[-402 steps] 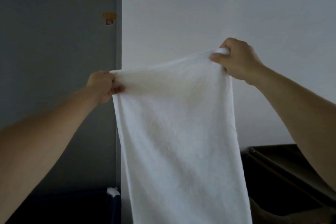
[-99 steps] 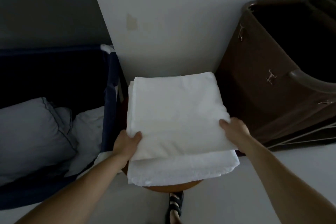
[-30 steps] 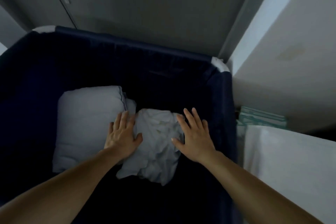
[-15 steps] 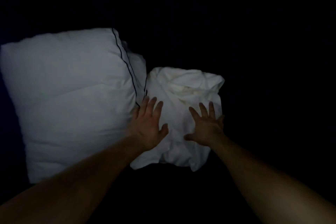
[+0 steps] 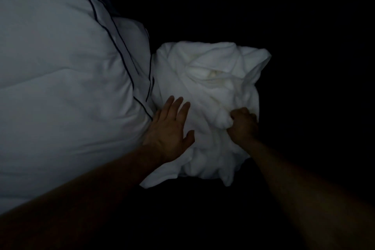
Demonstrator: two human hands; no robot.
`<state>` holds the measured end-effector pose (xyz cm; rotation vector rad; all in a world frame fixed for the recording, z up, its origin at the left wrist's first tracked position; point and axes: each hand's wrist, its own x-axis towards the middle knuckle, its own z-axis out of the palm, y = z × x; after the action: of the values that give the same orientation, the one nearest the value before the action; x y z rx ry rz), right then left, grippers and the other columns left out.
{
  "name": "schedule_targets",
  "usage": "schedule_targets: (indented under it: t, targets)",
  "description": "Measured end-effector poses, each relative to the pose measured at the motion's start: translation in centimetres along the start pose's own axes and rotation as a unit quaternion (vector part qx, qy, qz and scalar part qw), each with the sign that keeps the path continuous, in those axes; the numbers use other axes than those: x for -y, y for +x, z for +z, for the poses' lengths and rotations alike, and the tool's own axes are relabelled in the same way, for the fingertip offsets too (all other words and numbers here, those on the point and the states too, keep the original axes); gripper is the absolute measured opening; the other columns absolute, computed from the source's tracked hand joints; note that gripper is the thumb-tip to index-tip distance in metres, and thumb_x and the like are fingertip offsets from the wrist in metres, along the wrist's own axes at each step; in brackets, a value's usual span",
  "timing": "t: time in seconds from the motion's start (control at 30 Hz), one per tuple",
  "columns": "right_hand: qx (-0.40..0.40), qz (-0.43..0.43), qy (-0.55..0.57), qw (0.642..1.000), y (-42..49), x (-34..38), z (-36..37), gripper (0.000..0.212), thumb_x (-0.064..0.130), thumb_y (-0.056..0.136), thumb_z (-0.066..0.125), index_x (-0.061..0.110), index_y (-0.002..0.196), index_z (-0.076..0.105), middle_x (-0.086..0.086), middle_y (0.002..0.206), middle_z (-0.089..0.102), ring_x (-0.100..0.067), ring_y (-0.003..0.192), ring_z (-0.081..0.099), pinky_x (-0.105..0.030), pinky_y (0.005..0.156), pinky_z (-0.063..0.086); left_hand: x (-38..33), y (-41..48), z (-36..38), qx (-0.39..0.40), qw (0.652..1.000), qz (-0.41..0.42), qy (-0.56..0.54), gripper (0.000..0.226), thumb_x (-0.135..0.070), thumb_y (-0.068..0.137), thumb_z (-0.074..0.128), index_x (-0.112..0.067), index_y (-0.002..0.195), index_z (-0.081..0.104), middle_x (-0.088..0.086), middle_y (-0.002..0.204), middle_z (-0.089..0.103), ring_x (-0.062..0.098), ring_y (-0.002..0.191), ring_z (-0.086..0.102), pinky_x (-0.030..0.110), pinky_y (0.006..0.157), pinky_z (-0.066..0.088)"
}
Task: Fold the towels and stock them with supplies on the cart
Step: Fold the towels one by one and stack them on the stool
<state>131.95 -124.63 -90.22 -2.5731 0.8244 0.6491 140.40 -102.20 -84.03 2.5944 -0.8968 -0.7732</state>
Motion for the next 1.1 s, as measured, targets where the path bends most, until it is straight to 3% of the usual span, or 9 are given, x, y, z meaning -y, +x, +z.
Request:
schedule_targets:
  t: [0.17, 0.33, 0.43, 0.57, 0.7, 0.77, 0.83, 0.97, 1.1]
  targets:
    - [-0.057, -0.078, 0.194, 0.976, -6.8, 3.7, -7.3, 0.012, 0.006, 0.083, 0.072, -0.003, 0.087, 0.068, -0.023, 0.100, 0.065, -0.037, 0.091, 0.065, -0.042, 0.074, 0.052, -2.5, -2.0, -5.2, 0.030, 0.999, -0.013, -0.018, 0.100, -0.061, 0.085, 0.058, -0.018, 0.158, 0.004, 0.006, 0.166, 0.006, 0.023, 0.153, -0.002, 0.045, 0.123, 0.011]
    - [-0.094, -0.186, 0.312, 0.927, -14.9, 9.6, -19.6, 0.011, 0.011, 0.088, 0.066, 0.005, 0.079, 0.062, 0.006, 0.085, 0.056, -0.015, 0.081, 0.058, -0.023, 0.070, 0.043, -6.2, -5.5, -14.3, 0.102, 0.991, -0.005, -0.084, 0.134, -0.065, 0.063, 0.078, -0.031, 0.152, -0.016, -0.001, 0.165, -0.006, 0.023, 0.152, -0.008, 0.049, 0.122, 0.010]
    - [-0.100, -0.220, 0.363, 0.900, -20.4, 11.8, -28.7, 0.005, 0.018, 0.078, 0.062, 0.013, 0.078, 0.061, 0.007, 0.083, 0.059, -0.011, 0.077, 0.059, -0.016, 0.069, 0.045, -8.4, -8.4, -19.1, 0.084, 0.981, 0.016, -0.175, 0.141, -0.068, 0.050, 0.078, -0.036, 0.153, -0.012, -0.002, 0.166, -0.001, 0.023, 0.153, 0.001, 0.049, 0.122, 0.015]
    - [-0.041, -0.268, 0.538, 0.798, -26.9, 11.9, -39.6, 0.022, 0.006, 0.071, 0.069, 0.027, 0.071, 0.065, 0.013, 0.086, 0.069, -0.005, 0.079, 0.065, -0.024, 0.067, 0.053, -11.8, -10.0, -24.5, -0.031, 0.963, 0.061, -0.260, 0.146, -0.052, 0.049, 0.093, -0.025, 0.158, -0.001, 0.001, 0.163, 0.013, 0.022, 0.152, 0.012, 0.048, 0.120, 0.025]
    - [-0.061, -0.354, 0.613, 0.703, -31.1, 10.8, -48.2, 0.019, 0.014, 0.072, 0.077, 0.032, 0.072, 0.068, 0.008, 0.094, 0.073, -0.012, 0.083, 0.069, -0.029, 0.069, 0.056, -16.0, -10.6, -28.6, -0.082, 0.980, 0.084, -0.160, 0.108, -0.066, 0.057, 0.084, -0.034, 0.145, 0.032, -0.001, 0.151, 0.038, 0.024, 0.144, 0.030, 0.036, 0.120, 0.025]
    - [-0.109, -0.332, 0.627, 0.696, -32.4, 9.4, -51.1, 0.025, 0.010, 0.073, 0.070, 0.034, 0.071, 0.069, 0.011, 0.085, 0.073, -0.009, 0.077, 0.070, -0.026, 0.062, 0.056, -18.6, -11.9, -30.2, -0.091, 0.965, 0.048, -0.241, 0.065, -0.061, 0.067, 0.081, -0.048, 0.123, 0.050, -0.031, 0.119, 0.060, 0.002, 0.118, 0.055, 0.004, 0.096, 0.038]
    - [-0.173, -0.277, 0.632, 0.703, -33.1, 7.1, -53.3, 0.031, 0.005, 0.070, 0.063, 0.035, 0.066, 0.064, 0.012, 0.073, 0.070, -0.007, 0.067, 0.068, -0.024, 0.054, 0.053, -21.7, -13.8, -32.2, -0.129, 0.940, 0.028, -0.315, 0.042, -0.060, 0.069, 0.080, -0.059, 0.102, 0.055, -0.050, 0.094, 0.058, -0.021, 0.092, 0.058, -0.005, 0.072, 0.039]
    - [-0.282, -0.171, 0.580, 0.745, -34.4, 1.9, -56.2, 0.025, 0.017, 0.070, 0.065, 0.037, 0.065, 0.051, 0.015, 0.063, 0.061, -0.012, 0.065, 0.061, -0.025, 0.050, 0.048, -29.2, -17.5, -37.6, -0.191, 0.878, 0.022, -0.438, 0.034, -0.058, 0.054, 0.081, -0.061, 0.084, 0.065, -0.034, 0.089, 0.069, -0.013, 0.080, 0.065, 0.007, 0.055, 0.049]
    - [-0.305, -0.200, 0.517, 0.775, -37.7, -0.5, -57.7, 0.029, 0.032, 0.067, 0.066, 0.040, 0.092, 0.053, 0.016, 0.086, 0.064, -0.014, 0.080, 0.065, -0.012, 0.053, 0.046, -37.9, -20.4, -44.2, -0.239, 0.851, 0.049, -0.465, 0.031, -0.046, 0.059, 0.074, -0.044, 0.090, 0.070, -0.016, 0.088, 0.074, 0.003, 0.078, 0.071, 0.025, 0.060, 0.057]
